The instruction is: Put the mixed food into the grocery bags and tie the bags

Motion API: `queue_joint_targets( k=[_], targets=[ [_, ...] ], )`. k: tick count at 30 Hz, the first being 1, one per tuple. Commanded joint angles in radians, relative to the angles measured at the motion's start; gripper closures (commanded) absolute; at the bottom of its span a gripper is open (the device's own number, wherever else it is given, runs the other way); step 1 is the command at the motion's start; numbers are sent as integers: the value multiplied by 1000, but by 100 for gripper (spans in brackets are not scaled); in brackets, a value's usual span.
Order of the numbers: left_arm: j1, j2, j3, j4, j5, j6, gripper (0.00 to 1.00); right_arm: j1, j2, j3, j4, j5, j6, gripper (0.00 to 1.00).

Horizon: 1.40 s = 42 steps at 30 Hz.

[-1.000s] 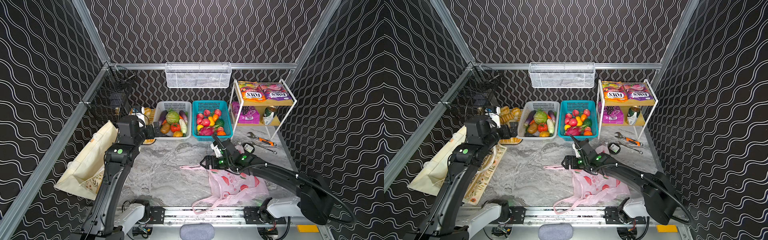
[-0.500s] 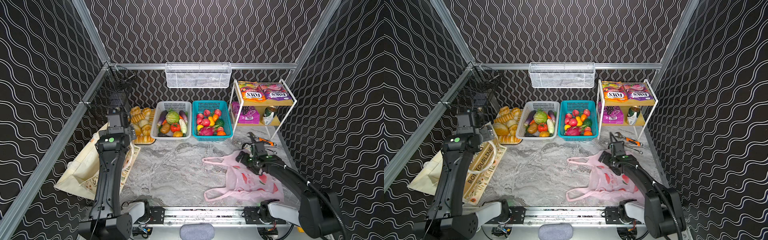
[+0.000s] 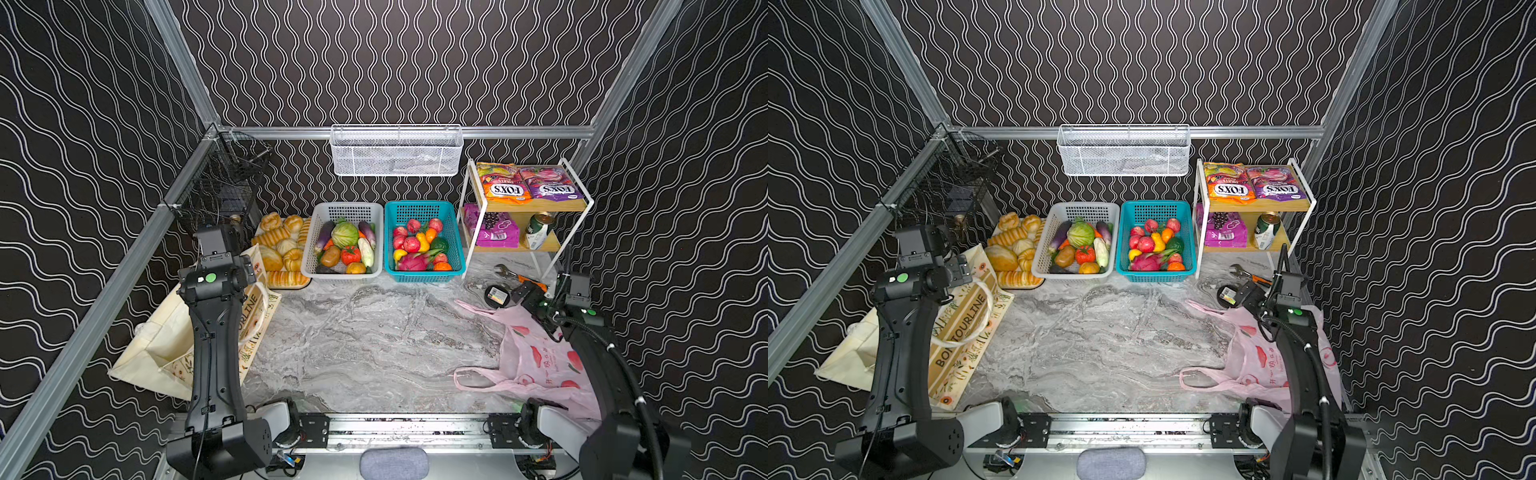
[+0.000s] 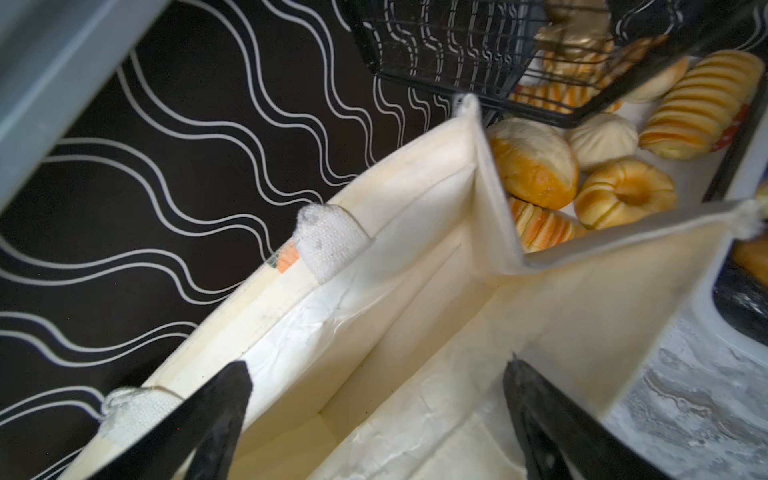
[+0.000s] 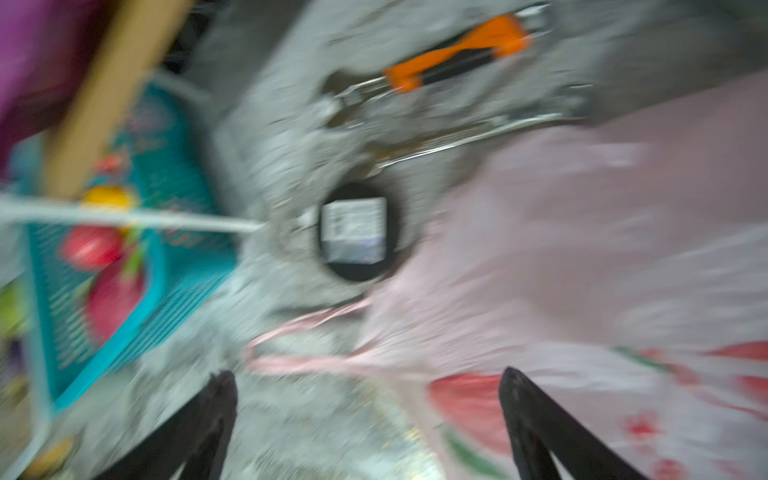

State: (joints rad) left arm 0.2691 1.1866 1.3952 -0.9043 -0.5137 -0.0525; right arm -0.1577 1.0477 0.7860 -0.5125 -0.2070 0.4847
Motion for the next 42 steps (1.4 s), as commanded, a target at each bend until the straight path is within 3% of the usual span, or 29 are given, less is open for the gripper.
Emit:
queue_joint_targets(
  k=[1, 5, 8, 13, 20, 25, 29, 34, 40, 42],
  targets=[
    [18, 20, 17, -17, 13, -17, 1, 86, -62, -16, 39, -188, 0, 0],
    [20, 19, -10, -15, -38, -16, 1, 235, -52, 32, 17, -154, 26, 0],
    [21, 17, -42, -30, 8, -34, 1, 289, -4, 74, 13, -151, 42, 0],
    [20, -22, -53, -72, 134, -46, 7, 333, 54, 143, 19, -134, 44, 0],
    [21, -64, 24, -96, 171, -21, 3, 372, 101, 206, 25, -140, 42, 0],
    [21, -38, -37, -114, 262, 0, 3, 388, 109, 206, 34, -138, 49, 0],
    [19, 11, -58, -139, 341, -7, 8, 389, 122, 206, 18, -131, 45, 0],
    [20, 40, -87, -90, 242, 1, 18, 391, 131, 234, -6, -115, 25, 0],
    [20, 86, -11, -151, 335, 15, 42, 391, 145, 240, 1, -114, 18, 0],
    [19, 73, -6, -154, 351, 19, 43, 391, 151, 243, -4, -115, 16, 0]
  ],
)
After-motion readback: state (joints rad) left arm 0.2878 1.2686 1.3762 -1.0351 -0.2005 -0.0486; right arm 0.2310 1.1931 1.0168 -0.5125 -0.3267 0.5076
